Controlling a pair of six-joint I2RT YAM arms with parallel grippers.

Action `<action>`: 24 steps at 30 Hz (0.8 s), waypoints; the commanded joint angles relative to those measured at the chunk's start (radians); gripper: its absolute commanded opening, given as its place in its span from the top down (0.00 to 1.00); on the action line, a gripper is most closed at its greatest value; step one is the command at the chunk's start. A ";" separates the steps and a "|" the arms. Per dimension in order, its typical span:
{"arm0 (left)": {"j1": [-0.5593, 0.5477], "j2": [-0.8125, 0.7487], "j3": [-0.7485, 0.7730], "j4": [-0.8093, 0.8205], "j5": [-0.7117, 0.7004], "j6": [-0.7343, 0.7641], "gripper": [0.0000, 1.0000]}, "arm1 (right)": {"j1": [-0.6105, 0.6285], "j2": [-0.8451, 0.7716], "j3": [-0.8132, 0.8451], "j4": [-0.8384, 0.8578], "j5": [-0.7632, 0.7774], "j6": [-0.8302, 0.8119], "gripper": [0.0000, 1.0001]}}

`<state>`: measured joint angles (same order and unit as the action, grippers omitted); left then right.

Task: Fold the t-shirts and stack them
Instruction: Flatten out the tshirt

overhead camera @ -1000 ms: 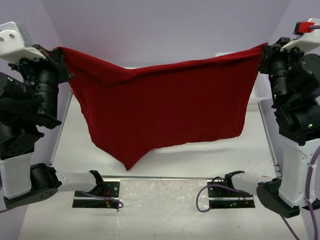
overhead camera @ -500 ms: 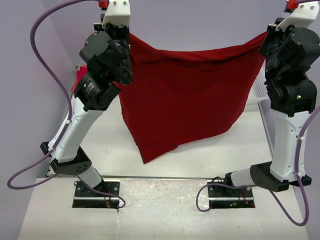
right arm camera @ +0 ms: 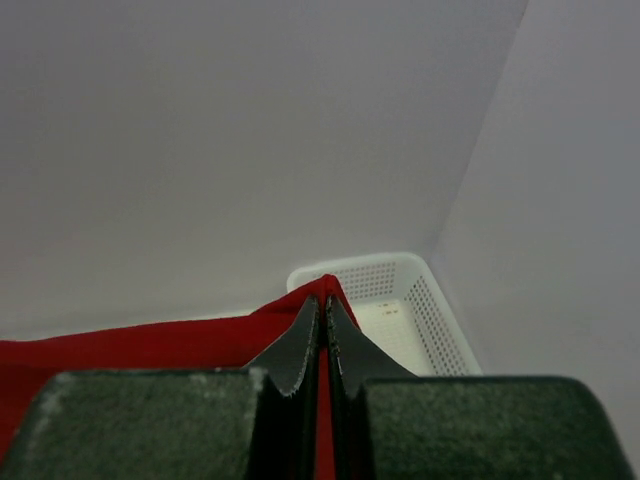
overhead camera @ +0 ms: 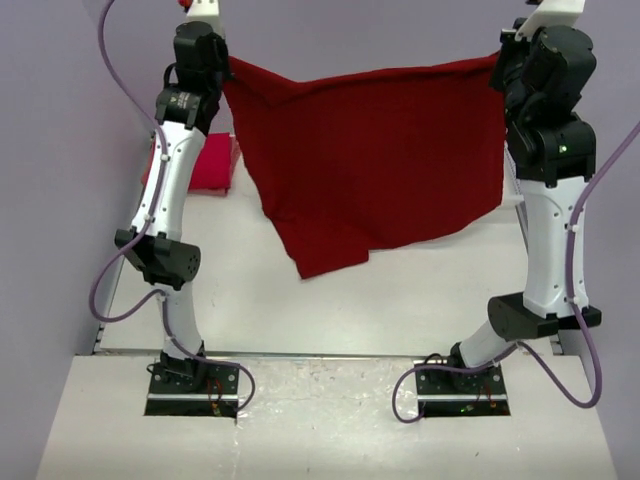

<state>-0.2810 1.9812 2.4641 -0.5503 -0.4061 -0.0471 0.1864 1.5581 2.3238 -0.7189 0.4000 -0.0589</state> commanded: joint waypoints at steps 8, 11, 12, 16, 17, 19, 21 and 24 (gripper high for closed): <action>0.217 -0.202 0.007 0.012 0.159 -0.028 1.00 | -0.010 0.039 0.111 0.039 0.008 -0.038 1.00; 0.215 -0.291 0.001 0.007 0.200 -0.036 1.00 | 0.002 -0.030 0.057 0.049 -0.010 -0.033 1.00; 0.213 -0.314 0.002 0.004 0.211 -0.036 1.00 | 0.018 -0.042 0.052 0.035 -0.012 -0.035 1.00; 0.201 -0.438 0.004 -0.016 0.239 -0.034 1.00 | 0.082 -0.121 0.023 0.009 -0.018 -0.061 1.00; 0.192 -0.458 0.003 -0.017 0.245 -0.034 1.00 | 0.114 -0.165 0.010 0.010 -0.020 -0.067 1.00; 0.190 -0.524 0.006 -0.031 0.268 -0.042 1.00 | 0.148 -0.203 -0.010 -0.004 -0.030 -0.065 1.00; 0.189 -0.574 -0.005 -0.031 0.297 -0.060 1.00 | 0.207 -0.254 -0.012 -0.025 -0.027 -0.064 1.00; 0.190 -0.683 -0.040 -0.008 0.331 -0.071 1.00 | 0.287 -0.315 -0.024 -0.028 -0.030 -0.061 1.00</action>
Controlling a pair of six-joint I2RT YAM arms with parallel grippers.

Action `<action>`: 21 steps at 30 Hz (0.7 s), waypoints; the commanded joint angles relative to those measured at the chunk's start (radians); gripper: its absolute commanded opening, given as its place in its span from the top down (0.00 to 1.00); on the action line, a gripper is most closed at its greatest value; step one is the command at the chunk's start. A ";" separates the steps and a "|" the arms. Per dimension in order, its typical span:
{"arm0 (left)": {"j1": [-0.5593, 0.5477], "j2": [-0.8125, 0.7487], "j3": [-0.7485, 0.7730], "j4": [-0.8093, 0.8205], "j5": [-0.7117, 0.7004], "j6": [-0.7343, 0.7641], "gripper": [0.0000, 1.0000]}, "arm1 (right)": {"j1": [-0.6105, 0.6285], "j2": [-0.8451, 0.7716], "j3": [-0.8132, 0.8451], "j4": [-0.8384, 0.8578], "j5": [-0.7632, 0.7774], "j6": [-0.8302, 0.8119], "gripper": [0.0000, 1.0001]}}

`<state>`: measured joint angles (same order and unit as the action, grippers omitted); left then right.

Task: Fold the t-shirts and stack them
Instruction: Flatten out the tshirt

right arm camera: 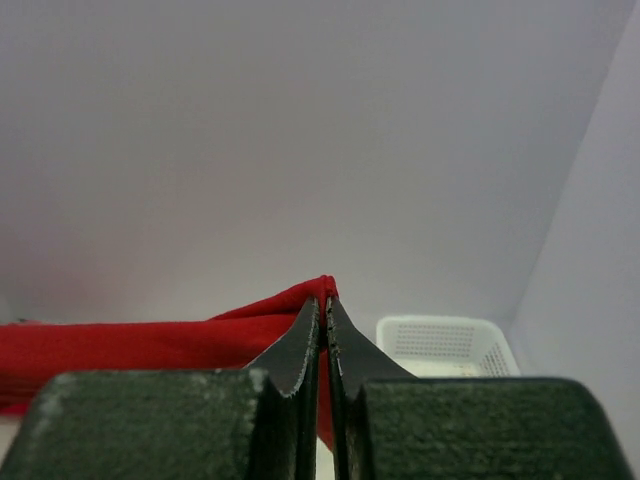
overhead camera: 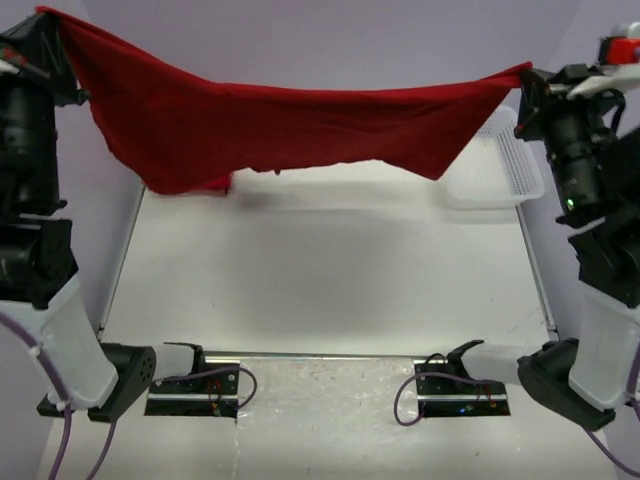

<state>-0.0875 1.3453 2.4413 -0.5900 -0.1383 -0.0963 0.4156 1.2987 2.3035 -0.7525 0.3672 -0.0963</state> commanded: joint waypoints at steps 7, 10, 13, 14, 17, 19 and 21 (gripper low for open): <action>-0.003 -0.034 -0.011 0.085 0.147 -0.054 1.00 | 0.135 -0.096 -0.009 0.071 0.035 -0.060 1.00; -0.003 0.075 -0.011 0.108 0.170 -0.053 1.00 | 0.134 -0.050 -0.061 0.191 0.084 -0.132 1.00; -0.003 0.176 -0.011 0.157 0.145 -0.001 1.00 | 0.112 0.049 -0.069 0.303 0.125 -0.197 1.00; -0.003 0.199 -0.013 0.170 0.096 0.015 1.00 | 0.083 0.104 -0.056 0.338 0.102 -0.203 1.00; -0.003 0.273 -0.010 0.228 0.045 0.076 1.00 | 0.025 0.228 -0.015 0.389 0.098 -0.206 1.00; -0.001 0.320 0.001 0.266 0.028 0.127 1.00 | -0.003 0.295 0.065 0.389 0.078 -0.203 1.00; 0.000 0.366 0.022 0.279 0.017 0.148 1.00 | -0.029 0.374 0.130 0.384 0.072 -0.206 1.00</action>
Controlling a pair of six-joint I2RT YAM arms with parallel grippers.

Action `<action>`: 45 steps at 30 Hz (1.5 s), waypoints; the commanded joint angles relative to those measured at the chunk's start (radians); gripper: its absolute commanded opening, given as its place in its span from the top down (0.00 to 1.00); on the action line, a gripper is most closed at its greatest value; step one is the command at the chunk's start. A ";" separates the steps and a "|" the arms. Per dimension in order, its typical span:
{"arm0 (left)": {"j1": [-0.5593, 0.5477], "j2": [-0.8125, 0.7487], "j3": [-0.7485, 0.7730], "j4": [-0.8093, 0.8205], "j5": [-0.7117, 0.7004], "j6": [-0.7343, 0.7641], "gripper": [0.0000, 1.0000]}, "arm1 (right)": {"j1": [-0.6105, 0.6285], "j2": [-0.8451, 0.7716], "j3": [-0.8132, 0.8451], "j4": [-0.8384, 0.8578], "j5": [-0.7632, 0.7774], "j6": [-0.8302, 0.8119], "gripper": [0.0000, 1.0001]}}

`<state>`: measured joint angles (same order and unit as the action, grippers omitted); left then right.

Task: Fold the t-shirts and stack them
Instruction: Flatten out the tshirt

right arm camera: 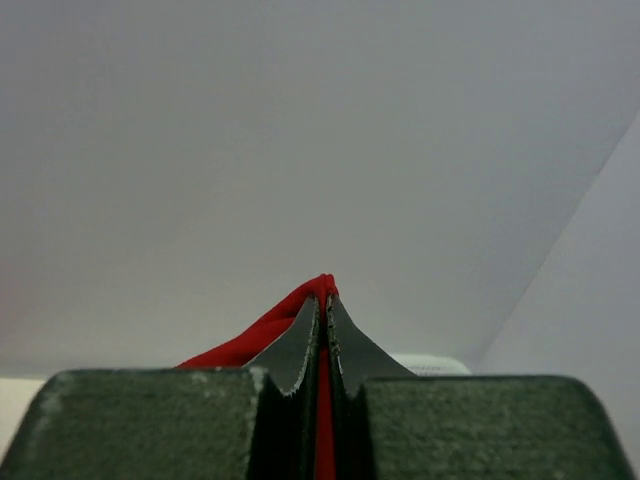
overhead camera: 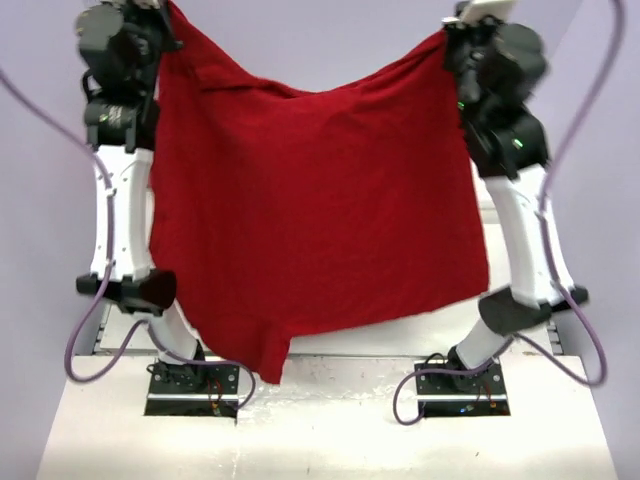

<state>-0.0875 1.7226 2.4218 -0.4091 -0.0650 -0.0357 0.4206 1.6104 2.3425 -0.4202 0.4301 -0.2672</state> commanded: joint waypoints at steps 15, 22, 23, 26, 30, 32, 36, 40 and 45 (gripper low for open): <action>0.006 -0.122 0.017 0.078 0.025 0.063 1.00 | 0.009 -0.033 -0.031 0.026 0.067 -0.075 1.00; 0.006 -0.336 -0.021 -0.013 0.060 0.013 1.00 | 0.220 -0.253 -0.181 0.015 0.197 -0.136 1.00; 0.006 -0.378 -0.020 -0.026 0.091 0.007 1.00 | 0.251 -0.295 -0.199 0.017 0.244 -0.145 1.00; 0.006 -0.440 0.002 -0.068 0.140 -0.032 1.00 | 0.417 -0.354 -0.210 0.053 0.349 -0.229 1.00; 0.008 -0.520 -0.010 -0.097 0.180 -0.078 1.00 | 0.637 -0.406 -0.282 0.260 0.568 -0.439 1.00; 0.008 -0.551 -0.012 -0.094 0.198 -0.092 1.00 | 0.725 -0.417 -0.334 0.408 0.602 -0.568 1.00; 0.008 -0.546 0.006 -0.080 0.232 -0.115 1.00 | 0.744 -0.397 -0.350 0.459 0.599 -0.584 1.00; 0.008 -0.465 -0.055 -0.080 0.257 -0.130 1.00 | 0.681 -0.400 -0.455 0.427 0.569 -0.480 1.00; 0.006 -0.419 -0.461 0.044 0.294 -0.162 1.00 | 0.465 -0.441 -0.661 0.203 0.489 -0.076 1.00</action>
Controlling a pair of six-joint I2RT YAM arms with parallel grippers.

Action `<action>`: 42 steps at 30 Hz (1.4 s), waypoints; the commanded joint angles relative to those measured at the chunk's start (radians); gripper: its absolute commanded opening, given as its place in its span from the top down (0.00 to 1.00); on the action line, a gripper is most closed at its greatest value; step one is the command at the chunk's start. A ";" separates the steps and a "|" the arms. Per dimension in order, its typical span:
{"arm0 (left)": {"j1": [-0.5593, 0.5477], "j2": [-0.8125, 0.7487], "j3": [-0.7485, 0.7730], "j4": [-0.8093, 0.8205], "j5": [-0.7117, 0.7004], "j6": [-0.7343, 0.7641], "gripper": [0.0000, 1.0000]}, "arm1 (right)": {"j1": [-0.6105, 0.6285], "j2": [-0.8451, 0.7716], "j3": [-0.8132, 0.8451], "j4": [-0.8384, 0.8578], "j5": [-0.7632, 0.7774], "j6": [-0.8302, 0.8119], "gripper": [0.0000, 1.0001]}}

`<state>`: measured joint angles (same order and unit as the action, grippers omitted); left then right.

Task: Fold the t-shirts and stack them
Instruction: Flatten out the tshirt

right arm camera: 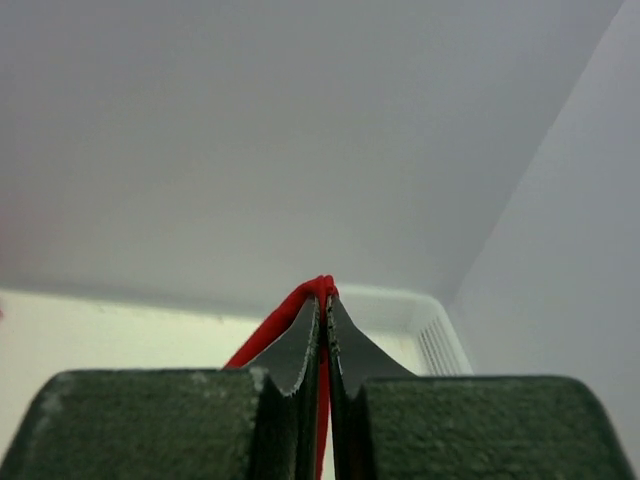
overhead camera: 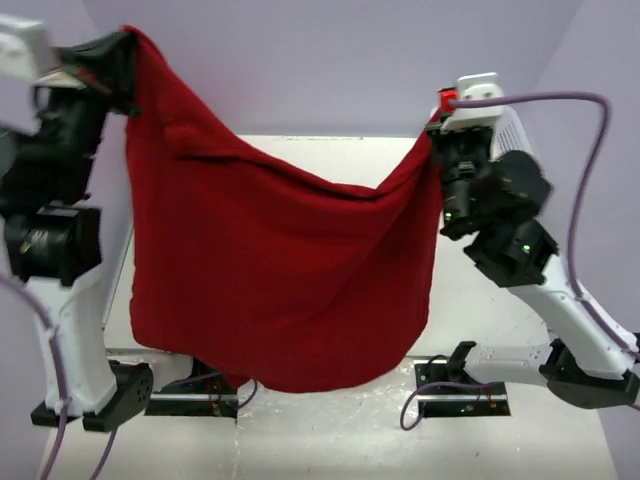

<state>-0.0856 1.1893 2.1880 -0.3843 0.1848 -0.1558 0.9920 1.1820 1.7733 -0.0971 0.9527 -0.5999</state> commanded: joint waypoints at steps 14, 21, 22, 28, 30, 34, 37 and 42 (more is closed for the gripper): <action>-0.008 0.607 -0.564 0.366 -0.038 -0.007 1.00 | -0.717 0.223 -0.514 -0.124 -0.410 0.649 1.00; -0.025 0.852 -0.358 0.338 0.019 0.030 1.00 | -0.780 0.539 -0.313 -0.125 -0.474 0.609 1.00; -0.026 0.869 -0.315 0.332 0.030 0.039 1.00 | -0.783 0.585 -0.293 -0.124 -0.488 0.608 1.00; -0.042 0.937 -0.206 0.295 0.042 0.071 1.00 | -0.803 0.715 -0.169 -0.136 -0.479 0.577 1.00; -0.048 0.938 -0.197 0.286 0.048 0.073 1.00 | -0.808 0.731 -0.141 -0.136 -0.489 0.578 1.00; -0.054 0.874 -0.258 0.300 0.053 0.050 1.00 | -0.805 0.713 -0.126 -0.139 -0.471 0.578 1.00; -0.071 0.747 -0.348 0.326 0.047 0.032 1.00 | -0.788 0.599 -0.150 -0.142 -0.477 0.578 1.00; -0.169 0.466 -0.382 0.239 -0.042 0.064 1.00 | -0.666 0.326 -0.138 -0.194 -0.410 0.522 1.00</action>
<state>-0.1833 1.9064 1.7748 -0.1783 0.1799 -0.1120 0.2459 1.7416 1.5913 -0.3107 0.4873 -0.0357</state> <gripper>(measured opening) 0.007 0.007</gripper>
